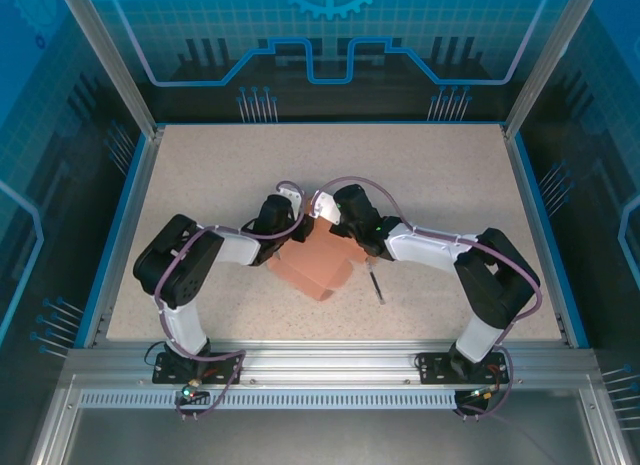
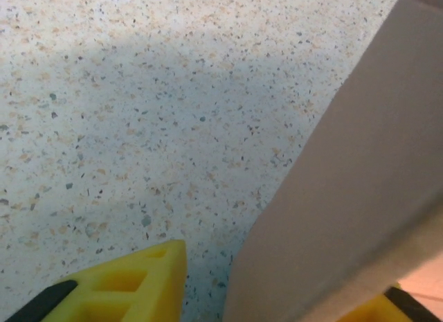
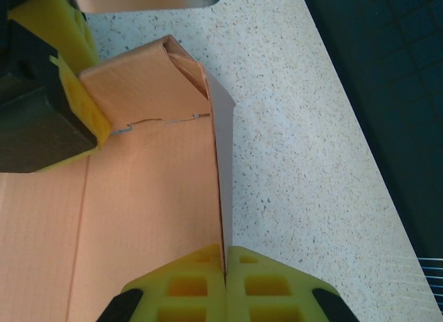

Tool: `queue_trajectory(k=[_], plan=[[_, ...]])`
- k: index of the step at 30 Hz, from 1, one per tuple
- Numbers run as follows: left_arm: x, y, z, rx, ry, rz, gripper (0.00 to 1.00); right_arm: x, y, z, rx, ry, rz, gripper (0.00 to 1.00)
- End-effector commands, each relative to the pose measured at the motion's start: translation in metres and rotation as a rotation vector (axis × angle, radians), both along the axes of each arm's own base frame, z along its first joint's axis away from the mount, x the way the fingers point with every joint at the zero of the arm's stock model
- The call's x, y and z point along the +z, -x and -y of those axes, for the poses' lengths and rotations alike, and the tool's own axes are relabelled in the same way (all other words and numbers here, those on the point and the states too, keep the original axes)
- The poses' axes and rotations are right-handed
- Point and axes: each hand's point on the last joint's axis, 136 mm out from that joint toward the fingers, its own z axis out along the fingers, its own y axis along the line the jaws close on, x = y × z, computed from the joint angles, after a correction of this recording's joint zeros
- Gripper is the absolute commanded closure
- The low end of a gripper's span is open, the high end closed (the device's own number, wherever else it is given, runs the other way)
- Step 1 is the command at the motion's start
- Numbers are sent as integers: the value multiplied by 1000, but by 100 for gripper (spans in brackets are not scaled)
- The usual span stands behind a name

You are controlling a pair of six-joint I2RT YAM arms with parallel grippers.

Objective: Fold the paper box

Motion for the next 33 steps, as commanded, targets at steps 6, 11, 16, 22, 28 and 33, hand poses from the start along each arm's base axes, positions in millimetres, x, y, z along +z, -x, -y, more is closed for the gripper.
queue_trajectory(k=[6, 11, 16, 22, 28, 33], plan=[[2, -22, -28, 243, 34, -11, 76, 3, 19, -18, 53, -54, -29, 100], [1, -25, -33, 305, 56, -29, 79, 0, 23, -25, 69, -58, -32, 100], [8, -23, -11, 159, 89, 2, 73, 3, 14, -19, 25, -42, -8, 100], [13, -10, 8, -4, 91, 28, 67, 9, 5, -10, -13, -35, 13, 100], [22, -6, 11, -53, 82, 48, 51, 8, 4, -7, -15, -21, 10, 100], [30, -7, 9, -63, 77, 61, 44, 7, 4, -7, -10, -17, 5, 100]])
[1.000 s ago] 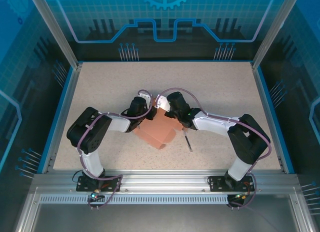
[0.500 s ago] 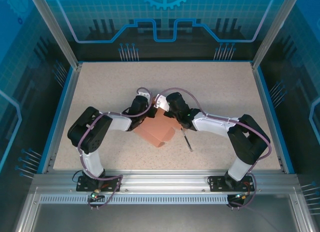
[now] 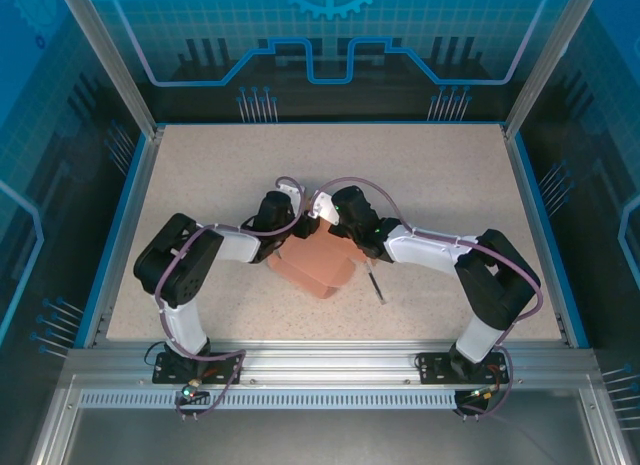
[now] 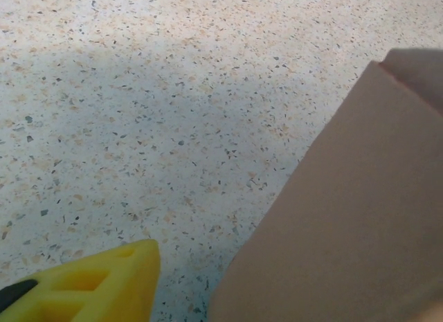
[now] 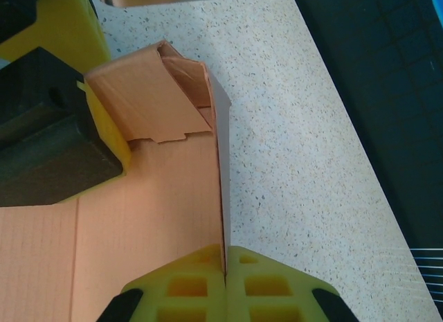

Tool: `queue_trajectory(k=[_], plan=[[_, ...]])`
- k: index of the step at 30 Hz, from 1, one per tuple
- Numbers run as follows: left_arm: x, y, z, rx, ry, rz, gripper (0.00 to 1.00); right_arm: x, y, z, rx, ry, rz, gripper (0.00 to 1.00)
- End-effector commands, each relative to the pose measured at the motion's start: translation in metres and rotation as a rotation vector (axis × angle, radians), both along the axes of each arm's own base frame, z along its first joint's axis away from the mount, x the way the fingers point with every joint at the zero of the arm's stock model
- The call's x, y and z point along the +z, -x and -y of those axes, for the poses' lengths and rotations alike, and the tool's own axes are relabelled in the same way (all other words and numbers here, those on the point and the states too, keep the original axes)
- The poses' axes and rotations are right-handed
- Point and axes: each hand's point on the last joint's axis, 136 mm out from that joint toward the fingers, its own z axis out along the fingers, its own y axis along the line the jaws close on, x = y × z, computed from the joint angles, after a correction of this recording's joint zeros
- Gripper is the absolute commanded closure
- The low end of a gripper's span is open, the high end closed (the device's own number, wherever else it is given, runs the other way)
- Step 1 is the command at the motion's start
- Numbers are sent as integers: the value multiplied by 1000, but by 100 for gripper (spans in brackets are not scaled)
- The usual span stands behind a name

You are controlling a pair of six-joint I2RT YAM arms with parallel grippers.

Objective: Fold the paper box

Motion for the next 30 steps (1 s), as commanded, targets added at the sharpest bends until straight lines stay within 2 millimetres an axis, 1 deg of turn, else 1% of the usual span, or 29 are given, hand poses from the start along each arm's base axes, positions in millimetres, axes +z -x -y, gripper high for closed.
queue_trajectory(k=[1, 8, 11, 16, 20, 25, 30], plan=[[22, -3, -3, -23, 12, 61, 43, 4, 2, -7, 20, -18, -8, 100], [42, -4, -4, -52, 55, 85, 35, 4, 3, -7, 25, -13, -9, 100], [44, -5, -7, -63, 68, 79, 34, 4, 4, -7, 29, -13, -9, 100], [42, -12, -9, -58, 56, 63, 44, 5, 6, -9, 50, -20, -14, 100], [35, -18, -9, -55, 33, 39, 50, 8, 10, -15, 84, -37, -27, 100], [36, -24, -13, -21, 16, 33, 56, 8, 16, -25, 124, -51, -52, 100], [34, -27, -21, 36, -9, 35, 69, 4, 18, -31, 131, -37, -56, 100]])
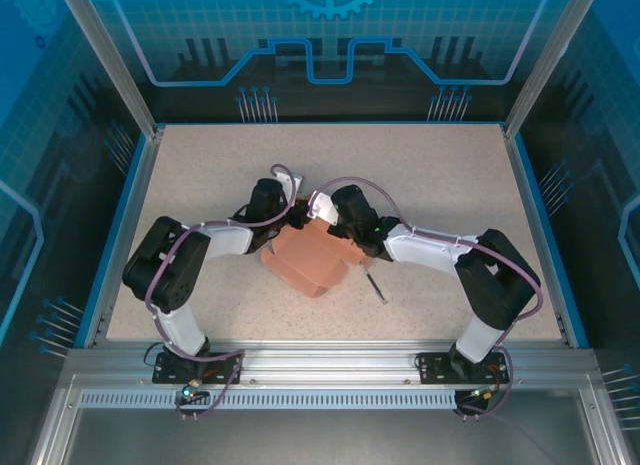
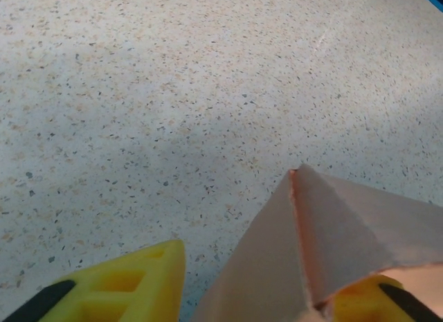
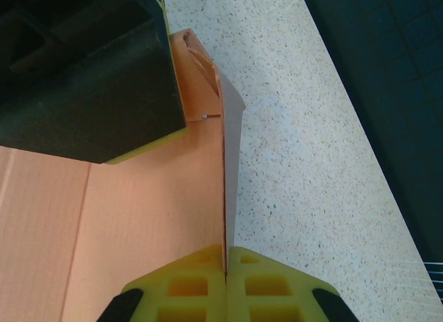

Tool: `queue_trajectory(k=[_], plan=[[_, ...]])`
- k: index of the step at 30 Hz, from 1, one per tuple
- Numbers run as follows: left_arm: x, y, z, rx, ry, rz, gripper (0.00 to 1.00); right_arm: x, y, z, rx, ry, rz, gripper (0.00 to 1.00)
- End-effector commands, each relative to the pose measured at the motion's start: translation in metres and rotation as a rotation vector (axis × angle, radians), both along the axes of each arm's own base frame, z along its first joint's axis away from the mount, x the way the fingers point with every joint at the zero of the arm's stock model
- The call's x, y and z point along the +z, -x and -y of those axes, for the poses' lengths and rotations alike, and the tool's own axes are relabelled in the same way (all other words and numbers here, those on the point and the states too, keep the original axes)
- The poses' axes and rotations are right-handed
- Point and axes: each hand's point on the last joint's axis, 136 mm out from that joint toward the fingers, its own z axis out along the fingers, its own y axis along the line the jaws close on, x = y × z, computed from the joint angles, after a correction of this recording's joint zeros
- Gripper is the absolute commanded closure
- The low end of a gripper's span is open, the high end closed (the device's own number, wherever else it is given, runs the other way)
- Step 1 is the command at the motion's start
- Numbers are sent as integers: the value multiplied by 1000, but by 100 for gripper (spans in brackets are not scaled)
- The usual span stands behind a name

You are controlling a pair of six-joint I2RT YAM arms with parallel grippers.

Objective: Fold the paper box

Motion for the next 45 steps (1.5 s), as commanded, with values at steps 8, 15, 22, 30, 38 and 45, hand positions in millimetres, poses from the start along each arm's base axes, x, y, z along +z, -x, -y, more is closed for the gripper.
queue_trajectory(k=[8, 15, 22, 30, 38, 45], plan=[[-1, -25, -54, 369, -89, 17, 79, 5, 21, -39, 104, -31, -28, 100], [-1, -26, -62, 492, -114, 18, 81, 3, 31, -52, 114, -77, -40, 100], [6, -19, -32, 296, -55, 69, 74, 13, 14, -37, 41, -57, 10, 100], [5, -3, -18, 163, -46, 72, 65, 25, 2, -27, 20, -43, 36, 100], [8, 11, -24, 103, -31, 66, 47, 31, -4, -20, 20, -45, 38, 100], [2, 21, -22, 37, -22, 33, 35, 34, -7, -18, 25, -49, 34, 100]])
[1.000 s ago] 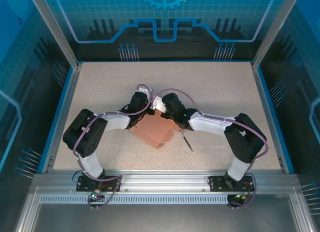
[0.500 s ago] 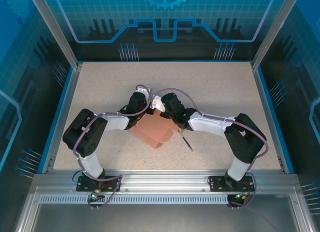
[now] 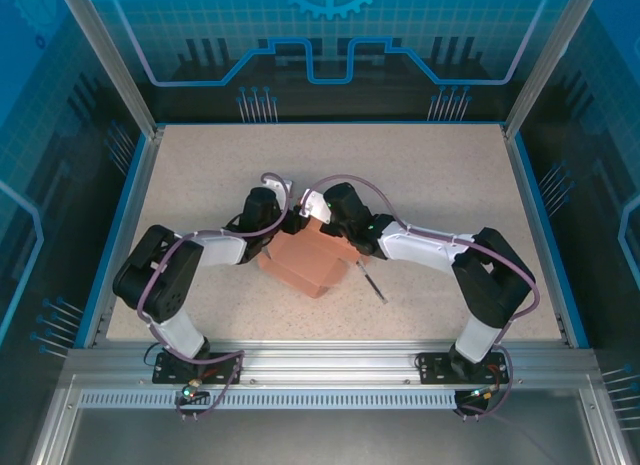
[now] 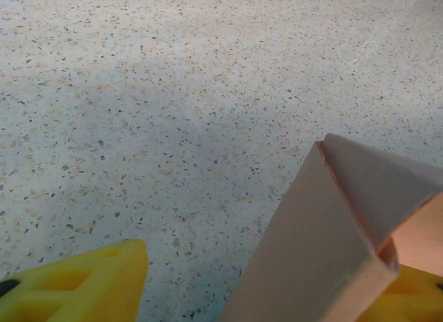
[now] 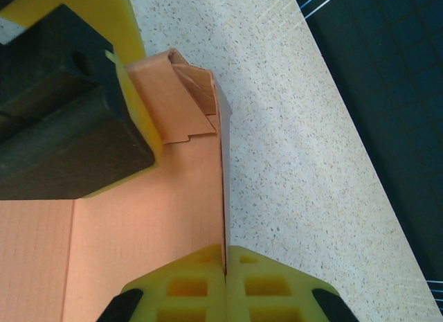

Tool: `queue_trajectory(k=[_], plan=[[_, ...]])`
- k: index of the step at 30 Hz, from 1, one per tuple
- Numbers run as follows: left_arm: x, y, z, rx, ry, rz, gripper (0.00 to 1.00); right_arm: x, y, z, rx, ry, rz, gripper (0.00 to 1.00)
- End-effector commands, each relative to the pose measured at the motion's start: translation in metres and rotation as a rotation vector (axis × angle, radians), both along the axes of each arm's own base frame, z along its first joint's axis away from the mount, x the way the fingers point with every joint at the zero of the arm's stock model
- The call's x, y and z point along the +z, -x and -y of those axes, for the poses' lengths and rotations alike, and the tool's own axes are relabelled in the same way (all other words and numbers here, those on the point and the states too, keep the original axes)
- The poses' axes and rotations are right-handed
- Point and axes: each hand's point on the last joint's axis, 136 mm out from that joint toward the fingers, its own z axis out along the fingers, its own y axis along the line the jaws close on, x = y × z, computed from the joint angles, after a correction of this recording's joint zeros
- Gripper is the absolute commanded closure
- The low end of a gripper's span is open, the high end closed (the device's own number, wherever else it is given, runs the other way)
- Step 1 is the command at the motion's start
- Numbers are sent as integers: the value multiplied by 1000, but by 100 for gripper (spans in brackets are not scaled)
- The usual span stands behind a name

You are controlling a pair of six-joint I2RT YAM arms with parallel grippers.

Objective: Fold the paper box

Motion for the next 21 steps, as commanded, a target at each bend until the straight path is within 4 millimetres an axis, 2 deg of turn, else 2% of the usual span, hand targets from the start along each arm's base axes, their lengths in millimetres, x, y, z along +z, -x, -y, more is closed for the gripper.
queue_trajectory(k=[1, 8, 16, 21], plan=[[5, 9, 6, -71, 14, 6, 34, 25, -6, -1, 8, -34, 27, 100], [4, 18, 11, -118, 28, -7, 29, 25, -7, 0, 9, -35, 25, 100], [-7, 23, 7, -114, 14, -42, 38, 26, -7, 3, 19, -34, 18, 100], [-6, 28, 7, -129, 34, -48, 32, 26, -6, 5, 35, -37, 8, 100]])
